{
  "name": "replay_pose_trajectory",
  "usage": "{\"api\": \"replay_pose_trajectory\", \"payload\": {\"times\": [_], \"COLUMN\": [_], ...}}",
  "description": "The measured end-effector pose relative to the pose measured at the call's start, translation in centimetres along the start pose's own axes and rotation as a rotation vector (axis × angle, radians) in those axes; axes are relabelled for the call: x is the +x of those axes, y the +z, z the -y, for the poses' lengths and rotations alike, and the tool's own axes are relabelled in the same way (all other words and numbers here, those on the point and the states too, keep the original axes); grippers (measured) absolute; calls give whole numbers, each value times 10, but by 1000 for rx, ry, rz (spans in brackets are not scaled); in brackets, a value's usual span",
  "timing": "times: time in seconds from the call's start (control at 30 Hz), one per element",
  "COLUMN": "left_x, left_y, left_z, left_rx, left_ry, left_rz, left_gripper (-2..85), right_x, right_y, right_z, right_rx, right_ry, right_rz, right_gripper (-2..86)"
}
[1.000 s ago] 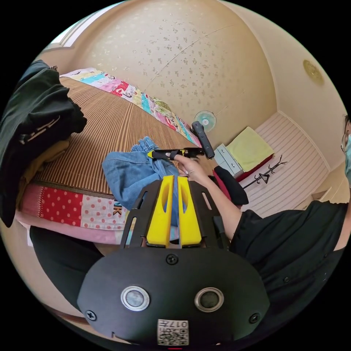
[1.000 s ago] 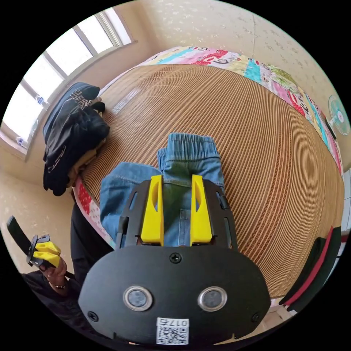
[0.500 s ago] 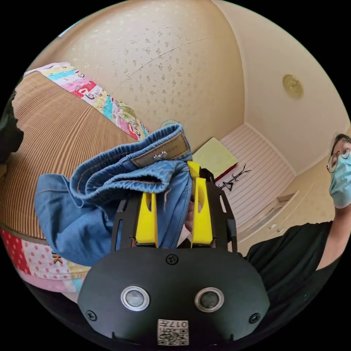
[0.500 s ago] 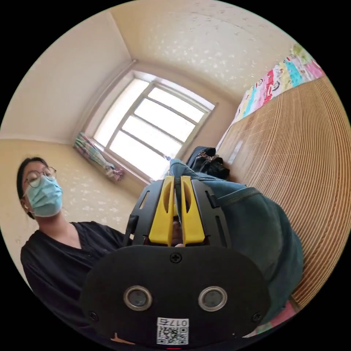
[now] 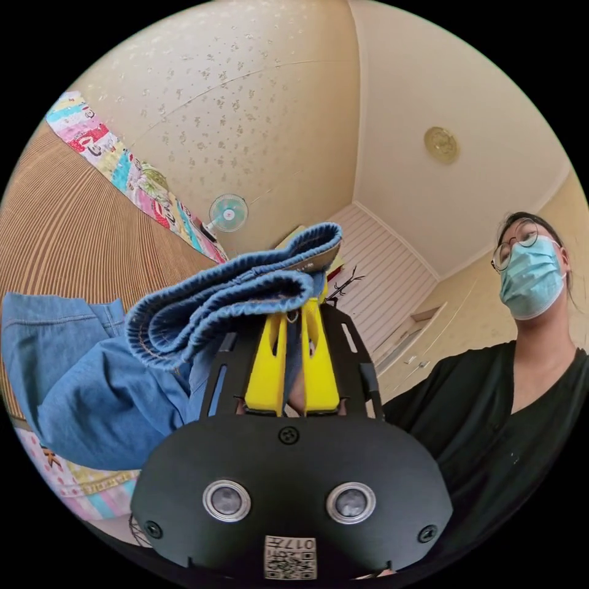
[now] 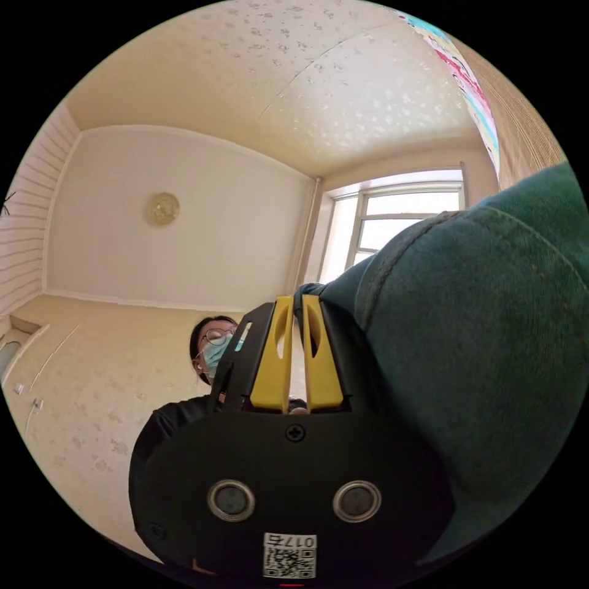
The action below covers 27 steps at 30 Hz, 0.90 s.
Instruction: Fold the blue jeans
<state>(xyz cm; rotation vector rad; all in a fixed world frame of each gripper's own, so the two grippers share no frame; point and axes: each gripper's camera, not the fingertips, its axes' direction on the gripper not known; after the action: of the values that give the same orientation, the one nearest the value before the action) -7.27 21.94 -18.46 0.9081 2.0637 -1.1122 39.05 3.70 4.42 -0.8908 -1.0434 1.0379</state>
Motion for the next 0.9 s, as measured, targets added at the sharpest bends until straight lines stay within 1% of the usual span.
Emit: {"api": "replay_pose_trajectory", "payload": {"times": [0.1, 0.17, 0.2, 0.27, 0.3, 0.37, 0.4, 0.43, 0.47, 0.5, 0.57, 0.6, 0.63, 0.67, 0.7, 0.73, 0.77, 0.8, 0.87, 0.9], "left_x": [18, 44, 52, 83, 92, 128, 137, 151, 158, 159, 147, 140, 119, 94, 80, 55, 36, 28, 1, -7], "left_y": [-24, -61, -71, -114, -122, -140, -139, -132, -116, -106, -60, -48, -27, -8, -2, 6, 11, 14, 26, 30], "left_z": [6, 12, 13, 23, 27, 61, 73, 102, 140, 163, 260, 286, 338, 383, 400, 419, 423, 420, 380, 365], "left_rx": [8, 70, 88, 166, 180, 193, 186, 176, 153, 137, 133, 136, 118, 76, 61, 41, 18, 3, -69, -92], "left_ry": [64, 161, 193, 306, 336, 491, 531, 583, 589, 584, 555, 533, 485, 406, 343, 233, 180, 173, 240, 261], "left_rz": [36, 21, 12, 6, 10, 12, 14, 59, 153, 210, 442, 483, 529, 568, 605, 679, 714, 724, 764, 778], "left_gripper": [7, 0, -1, -3, -3, -3, -3, -3, -1, -1, 6, 9, 16, 51, 69, 97, 114, 117, 122, 119], "right_x": [-35, -87, -102, -163, -178, -233, -243, -259, -270, -274, -279, -280, -279, -270, -262, -242, -224, -216, -175, -163], "right_y": [-9, -11, -10, 3, 7, 34, 45, 71, 94, 104, 143, 152, 169, 187, 195, 200, 198, 198, 195, 192], "right_z": [13, 21, 24, 36, 40, 63, 72, 93, 116, 130, 199, 217, 255, 295, 314, 345, 363, 366, 352, 344], "right_rx": [43, 44, 42, 8, 6, -1, -33, -105, -106, -87, 8, 49, 129, 177, 186, 226, 246, 216, 41, 1], "right_ry": [-83, -251, -298, -480, -527, -658, -688, -760, -803, -813, -834, -853, -904, -931, -930, -848, -744, -721, -719, -714], "right_rz": [51, 26, 26, 28, 14, -142, -191, -274, -369, -420, -630, -716, -930, -1185, -1329, -1571, -1672, -1681, -1693, -1703], "right_gripper": [26, 25, 24, 22, 22, 21, 21, 21, 21, 21, 24, 26, 29, 34, 39, 50, 83, 100, 113, 112]}}
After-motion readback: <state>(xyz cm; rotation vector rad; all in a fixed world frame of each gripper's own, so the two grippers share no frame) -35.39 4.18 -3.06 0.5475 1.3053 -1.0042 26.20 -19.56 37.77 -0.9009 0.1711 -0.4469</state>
